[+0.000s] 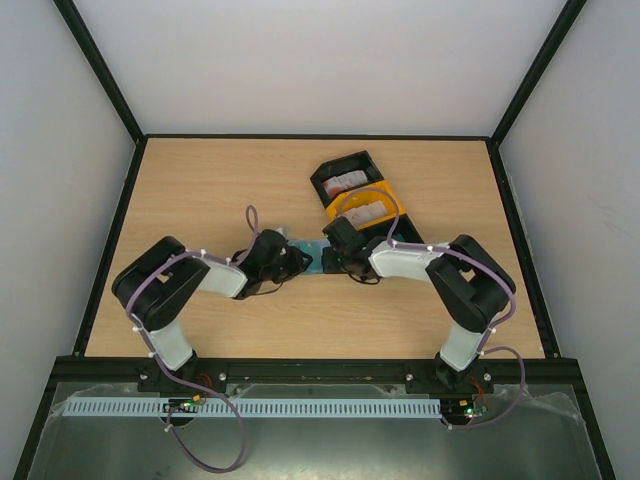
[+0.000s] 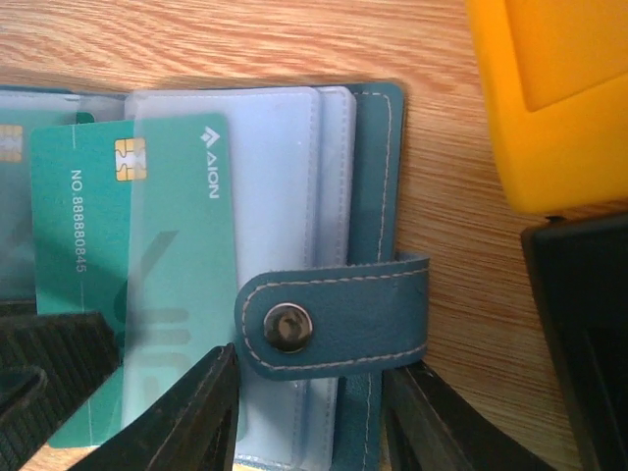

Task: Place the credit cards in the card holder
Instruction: Insert the credit card into the card holder.

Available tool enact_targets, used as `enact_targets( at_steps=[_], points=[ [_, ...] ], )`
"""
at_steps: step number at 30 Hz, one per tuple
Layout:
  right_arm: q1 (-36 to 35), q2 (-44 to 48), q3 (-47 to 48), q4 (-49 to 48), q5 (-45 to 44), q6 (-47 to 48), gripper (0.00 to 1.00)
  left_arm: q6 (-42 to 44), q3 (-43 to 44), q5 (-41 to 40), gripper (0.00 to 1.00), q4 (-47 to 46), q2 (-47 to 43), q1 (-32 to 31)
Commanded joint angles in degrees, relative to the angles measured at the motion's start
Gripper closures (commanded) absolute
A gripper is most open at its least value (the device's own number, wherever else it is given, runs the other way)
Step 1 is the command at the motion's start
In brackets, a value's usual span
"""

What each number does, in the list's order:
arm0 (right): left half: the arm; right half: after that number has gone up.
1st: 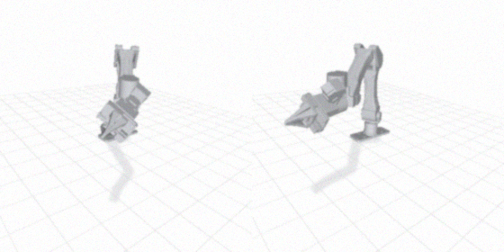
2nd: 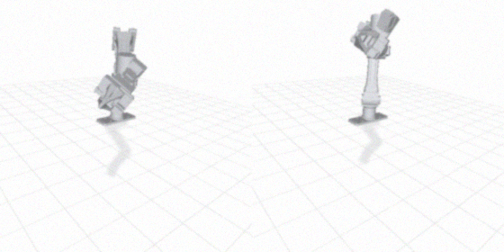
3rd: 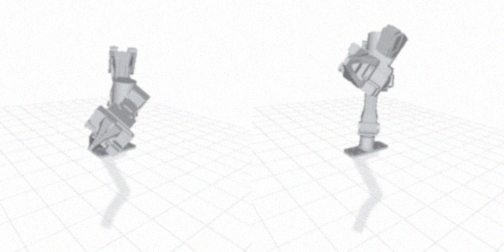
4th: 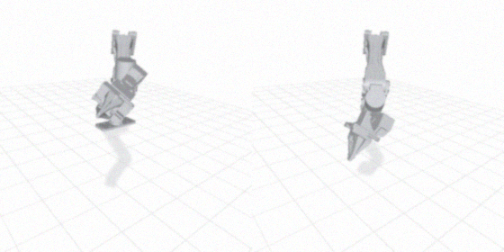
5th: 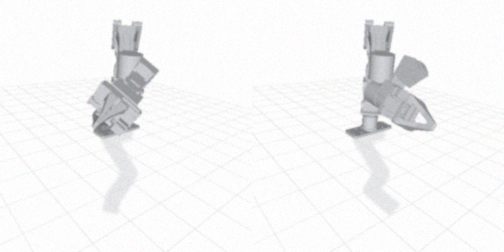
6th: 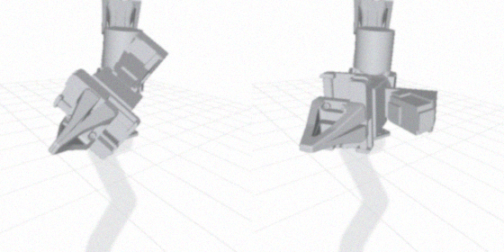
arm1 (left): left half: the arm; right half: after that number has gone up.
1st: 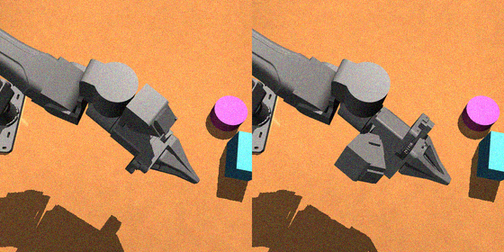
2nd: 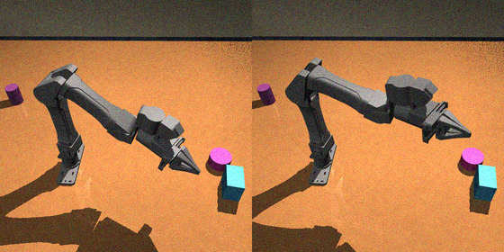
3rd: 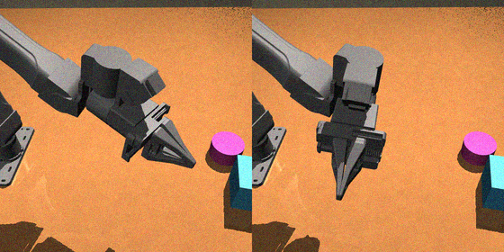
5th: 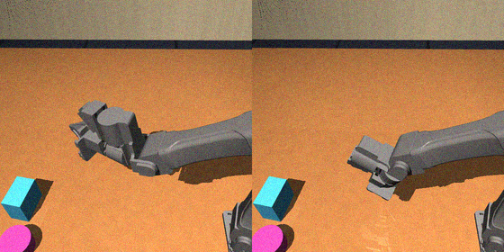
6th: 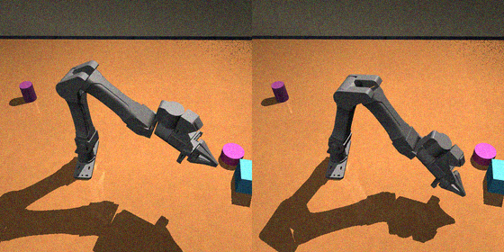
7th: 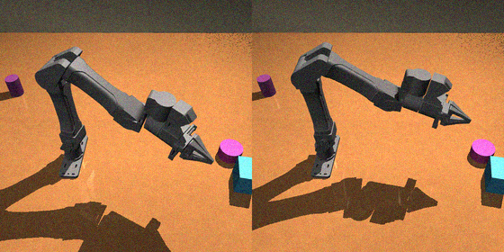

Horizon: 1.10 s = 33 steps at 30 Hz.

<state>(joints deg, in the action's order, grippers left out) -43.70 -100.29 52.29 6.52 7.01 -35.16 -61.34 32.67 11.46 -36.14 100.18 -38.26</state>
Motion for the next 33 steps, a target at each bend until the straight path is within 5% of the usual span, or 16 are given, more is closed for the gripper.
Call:
enact_targets(
  at_steps=[1,10,23,27,33],
  points=[
    [0.28,1.63,-1.92,-0.98,0.51,-0.96,0.59,6.6,1.97,0.64,0.73,13.92,-3.51,0.06],
    [0.51,4.78,-4.38,-3.79,1.2,-2.41,0.56,7.89,5.79,-1.09,0.45,24.59,-9.26,0.13],
    [0.72,2.74,-3.8,-6.36,6.59,-2.51,0.55,10.06,13.48,-9.81,0.28,39.34,-9.45,0.11],
    [0.81,2.38,-3.97,-6.31,4.79,-3.48,0.55,10.77,13.56,-9.88,0.3,38.7,-8.74,0.09],
    [0.97,2.01,-4.2,-6.46,4.45,-3.87,0.56,11.85,15.26,-9.55,0.47,37.88,-5.98,0.85]
  ],
)
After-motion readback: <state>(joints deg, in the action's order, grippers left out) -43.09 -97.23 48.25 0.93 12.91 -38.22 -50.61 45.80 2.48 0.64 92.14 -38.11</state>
